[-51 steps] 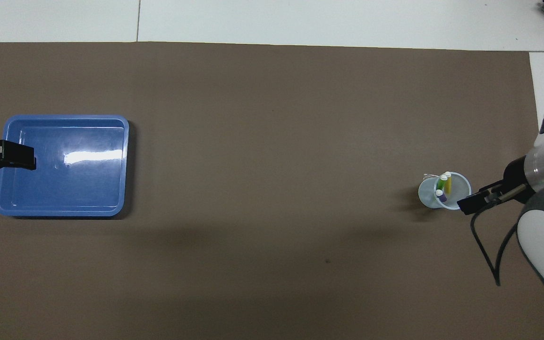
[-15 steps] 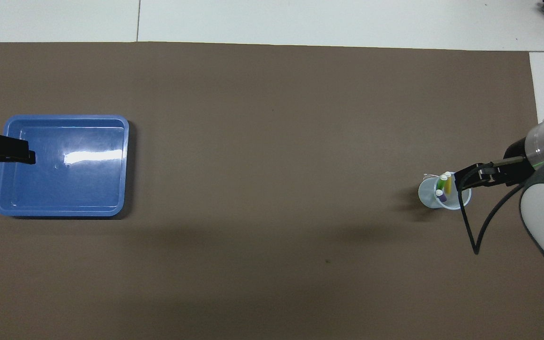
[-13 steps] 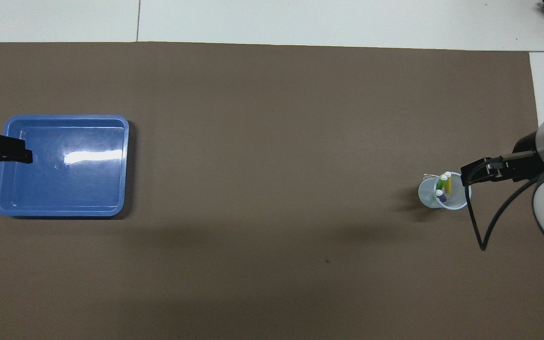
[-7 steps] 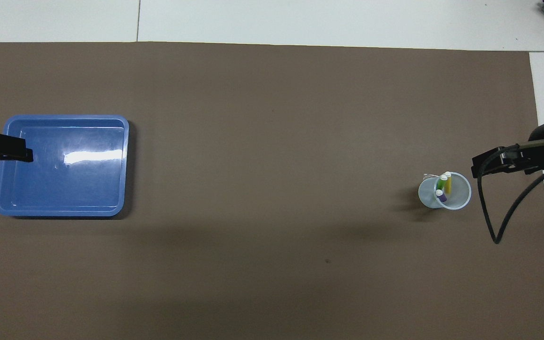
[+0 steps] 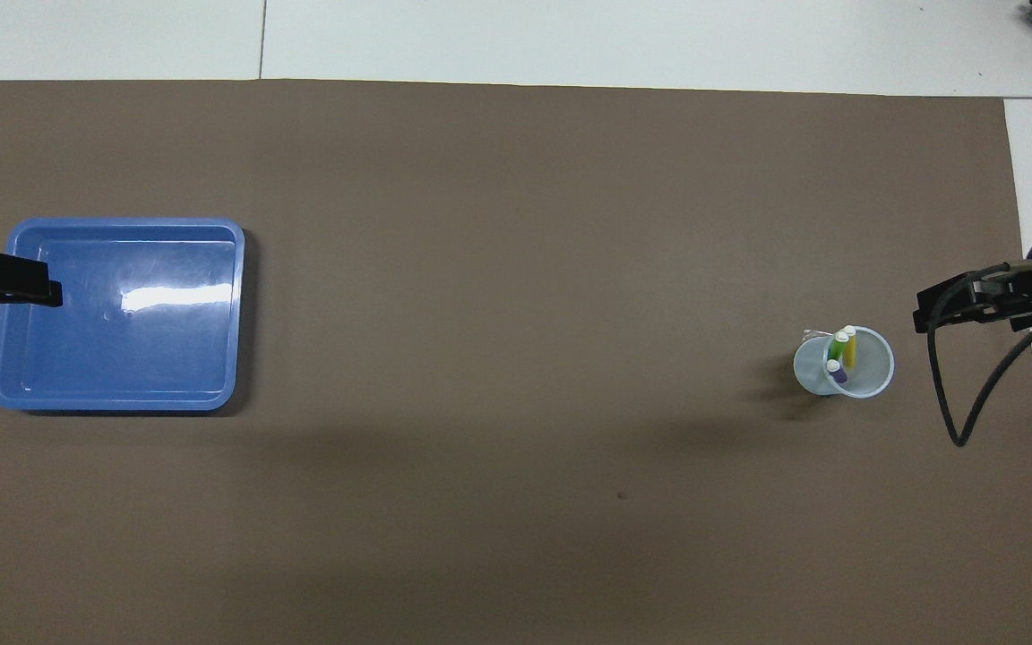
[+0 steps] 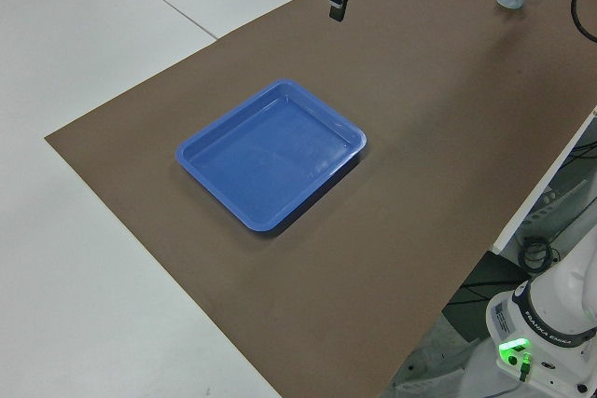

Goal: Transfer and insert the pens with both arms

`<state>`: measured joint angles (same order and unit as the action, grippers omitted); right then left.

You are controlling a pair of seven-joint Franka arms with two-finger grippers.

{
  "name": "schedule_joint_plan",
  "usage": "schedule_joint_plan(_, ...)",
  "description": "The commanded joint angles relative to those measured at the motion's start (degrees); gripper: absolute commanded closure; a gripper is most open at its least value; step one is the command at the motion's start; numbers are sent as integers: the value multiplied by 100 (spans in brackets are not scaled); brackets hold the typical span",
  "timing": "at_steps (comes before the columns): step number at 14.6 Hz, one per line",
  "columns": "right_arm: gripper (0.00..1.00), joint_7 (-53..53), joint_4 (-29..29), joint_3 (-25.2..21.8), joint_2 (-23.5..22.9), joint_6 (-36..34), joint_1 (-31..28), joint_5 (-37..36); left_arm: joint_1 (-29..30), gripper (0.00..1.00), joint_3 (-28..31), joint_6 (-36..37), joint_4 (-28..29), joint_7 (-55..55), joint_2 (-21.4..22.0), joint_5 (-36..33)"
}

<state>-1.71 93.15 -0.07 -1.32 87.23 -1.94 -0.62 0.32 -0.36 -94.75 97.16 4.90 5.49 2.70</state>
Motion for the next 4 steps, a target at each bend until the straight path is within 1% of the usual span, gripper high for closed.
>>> schedule_joint_plan(1, 0, 57, 80, 33, 44, 83, -78, 185, 56, 0, -25, -79, 102, -59, 110, 3)
schedule_joint_plan(4, 0, 57, 80, 33, 44, 75, -69, 185, 65, 0, -25, -114, 102, -59, 102, 3)
